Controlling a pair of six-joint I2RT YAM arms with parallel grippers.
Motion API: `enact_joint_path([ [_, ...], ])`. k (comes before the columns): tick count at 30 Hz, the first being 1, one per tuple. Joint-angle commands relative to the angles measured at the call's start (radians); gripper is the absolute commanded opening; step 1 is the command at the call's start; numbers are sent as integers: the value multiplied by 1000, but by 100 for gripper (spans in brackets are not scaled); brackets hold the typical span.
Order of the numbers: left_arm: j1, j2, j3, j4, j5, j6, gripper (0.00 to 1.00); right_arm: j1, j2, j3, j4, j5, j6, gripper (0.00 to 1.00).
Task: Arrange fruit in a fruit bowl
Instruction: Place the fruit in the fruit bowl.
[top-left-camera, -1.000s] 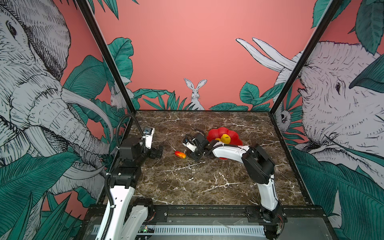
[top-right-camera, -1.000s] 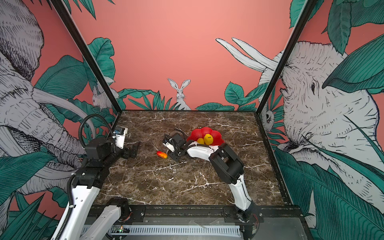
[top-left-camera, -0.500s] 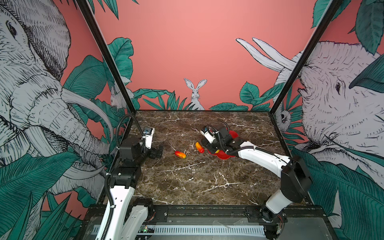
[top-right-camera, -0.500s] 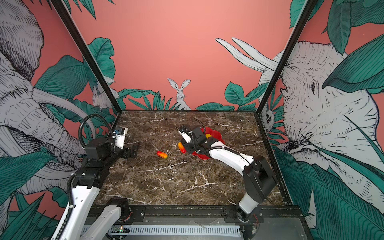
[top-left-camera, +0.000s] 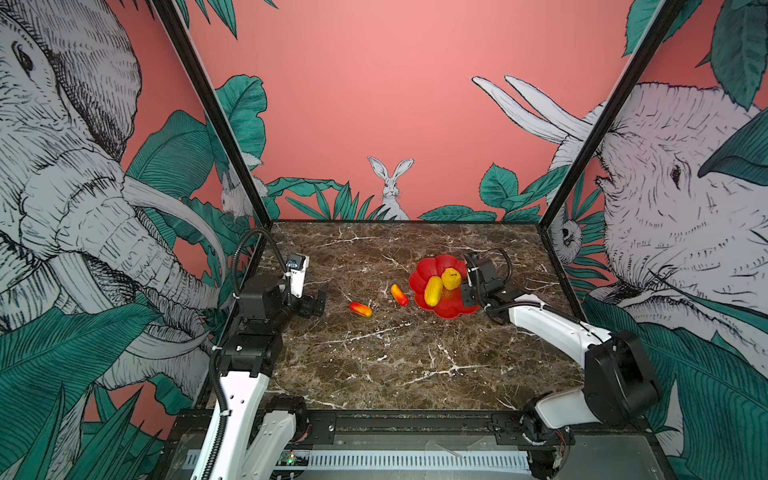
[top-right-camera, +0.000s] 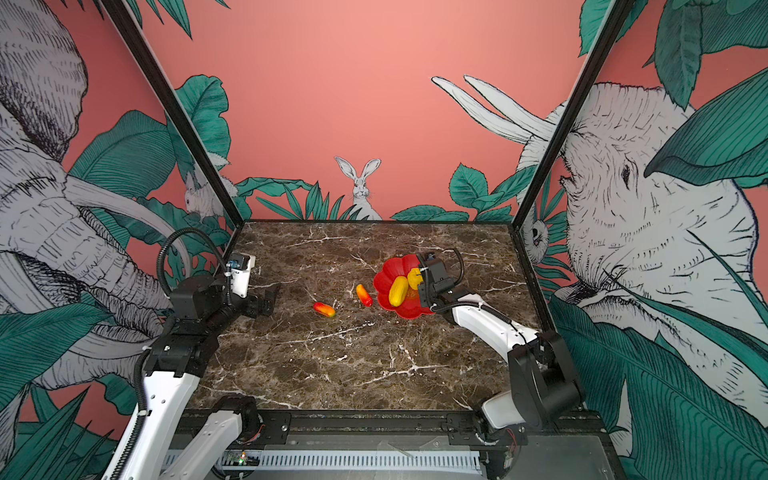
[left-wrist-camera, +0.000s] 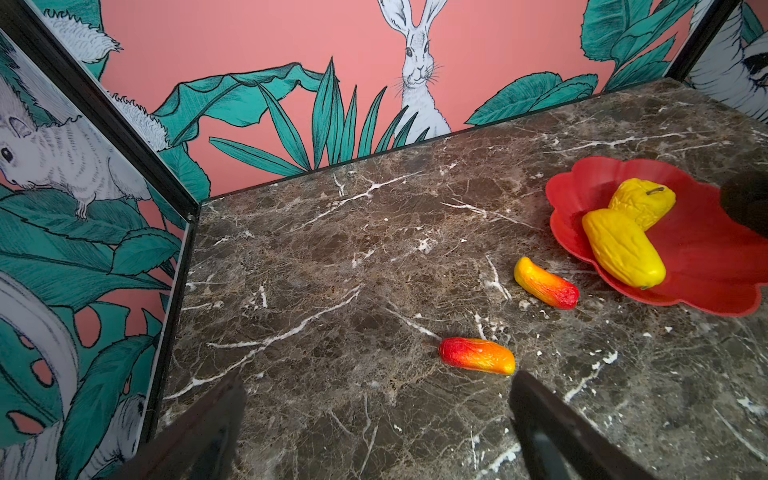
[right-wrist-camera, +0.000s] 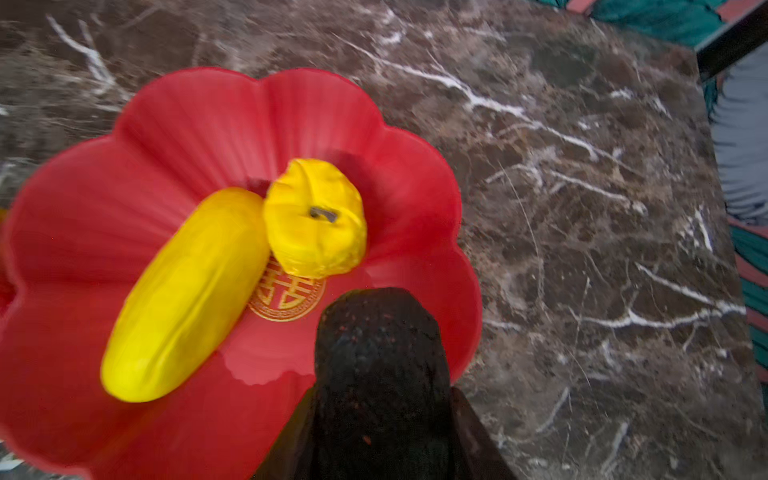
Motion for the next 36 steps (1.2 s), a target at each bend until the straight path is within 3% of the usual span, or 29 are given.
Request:
enact_joint_path([
  [1,-2,-12,-7,2,14,9,100,-7,28,2,84,25,72,0],
  [36,-2,-7,-9,0,5,12,100,-40,310,132,200,-72,102,0],
])
